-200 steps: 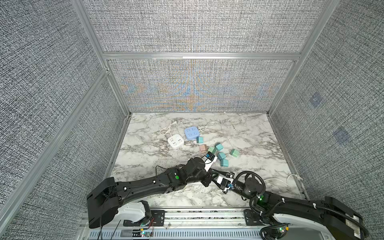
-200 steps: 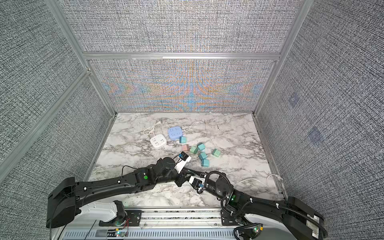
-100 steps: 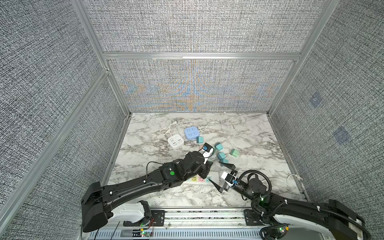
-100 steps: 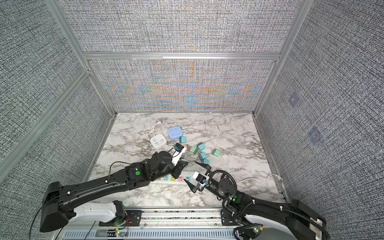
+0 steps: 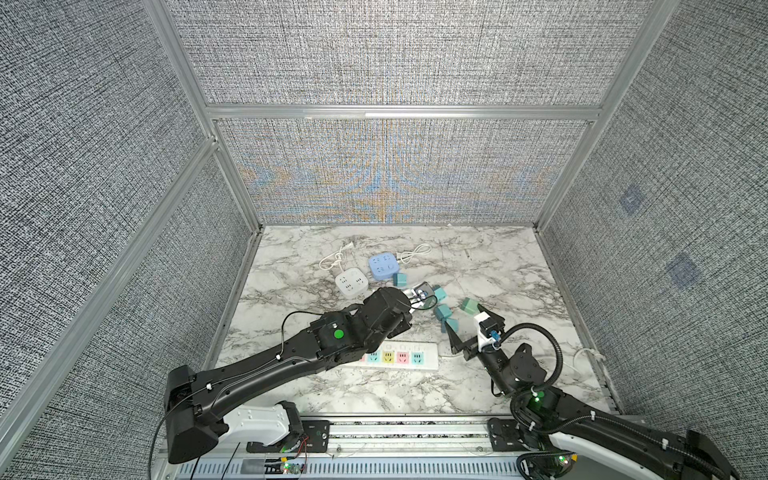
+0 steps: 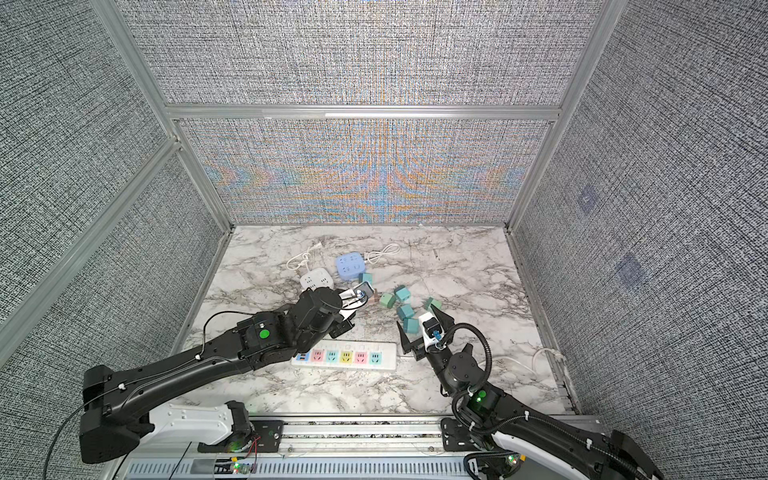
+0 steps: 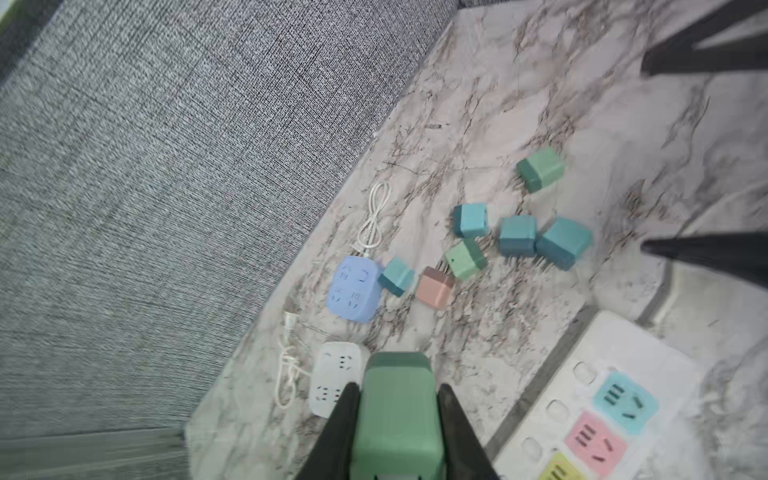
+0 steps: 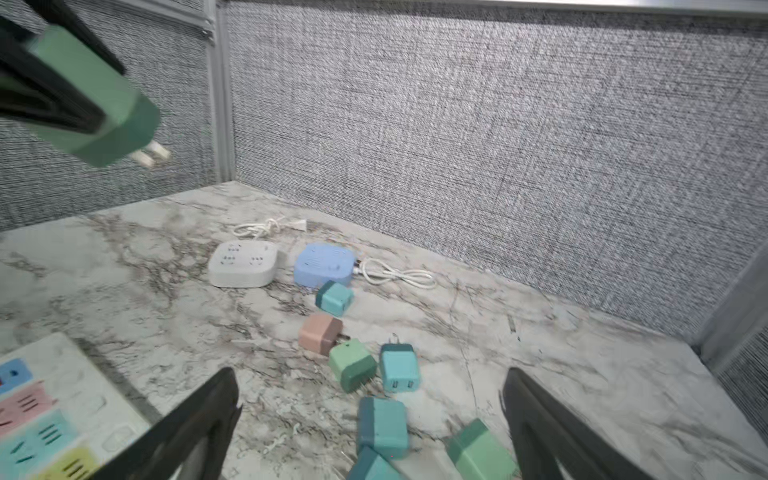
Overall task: Insert the plug
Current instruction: 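Open the right gripper and draw it back while the left holds the charger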
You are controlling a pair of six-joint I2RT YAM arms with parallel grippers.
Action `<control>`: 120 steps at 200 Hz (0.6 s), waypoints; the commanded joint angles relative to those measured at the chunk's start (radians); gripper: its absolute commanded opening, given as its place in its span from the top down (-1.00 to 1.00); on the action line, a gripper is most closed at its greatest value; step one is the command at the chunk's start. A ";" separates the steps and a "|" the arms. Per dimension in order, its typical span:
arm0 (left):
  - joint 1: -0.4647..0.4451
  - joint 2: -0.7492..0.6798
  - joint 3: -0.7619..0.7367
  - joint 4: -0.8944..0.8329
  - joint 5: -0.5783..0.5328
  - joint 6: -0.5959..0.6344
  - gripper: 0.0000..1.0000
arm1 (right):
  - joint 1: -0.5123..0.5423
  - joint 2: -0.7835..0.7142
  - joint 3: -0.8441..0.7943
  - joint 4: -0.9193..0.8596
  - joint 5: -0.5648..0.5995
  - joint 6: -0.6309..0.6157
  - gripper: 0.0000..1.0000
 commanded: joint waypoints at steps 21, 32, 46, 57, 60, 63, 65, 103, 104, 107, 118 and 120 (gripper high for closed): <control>0.066 -0.027 -0.030 0.095 0.237 0.435 1.00 | -0.132 -0.029 -0.020 -0.092 0.201 0.182 -0.99; 0.111 -0.023 -0.030 0.103 0.357 0.487 1.00 | -0.193 -0.036 -0.040 -0.094 0.177 0.229 -0.99; 0.170 -0.005 -0.043 0.140 0.425 0.504 1.00 | -0.255 -0.040 -0.053 -0.105 0.140 0.277 -0.99; 0.202 0.017 -0.048 0.132 0.453 0.508 1.00 | -0.283 -0.037 -0.058 -0.107 0.114 0.295 -0.99; 0.208 0.023 -0.050 0.127 0.457 0.508 1.00 | -0.288 -0.036 -0.062 -0.102 0.109 0.296 -0.99; 0.215 0.028 -0.054 0.122 0.460 0.509 1.00 | -0.293 -0.033 -0.064 -0.094 0.105 0.297 -0.99; 0.219 0.032 -0.056 0.118 0.461 0.510 1.00 | -0.295 -0.030 -0.067 -0.088 0.101 0.297 -0.99; 0.225 0.045 -0.090 0.021 0.535 0.463 1.00 | -0.330 0.050 -0.073 -0.010 0.094 0.306 -0.99; 0.225 0.044 -0.091 0.019 0.536 0.461 1.00 | -0.331 0.051 -0.072 -0.010 0.093 0.307 -0.99; 0.225 0.041 -0.095 0.016 0.545 0.456 1.00 | -0.334 0.058 -0.070 -0.011 0.093 0.309 -0.99; 0.223 0.030 -0.126 0.028 0.556 0.445 1.00 | -0.337 0.072 -0.060 -0.011 0.093 0.313 -0.99; 0.225 0.029 -0.133 0.032 0.558 0.444 1.00 | -0.336 0.085 -0.058 -0.012 0.092 0.314 -0.99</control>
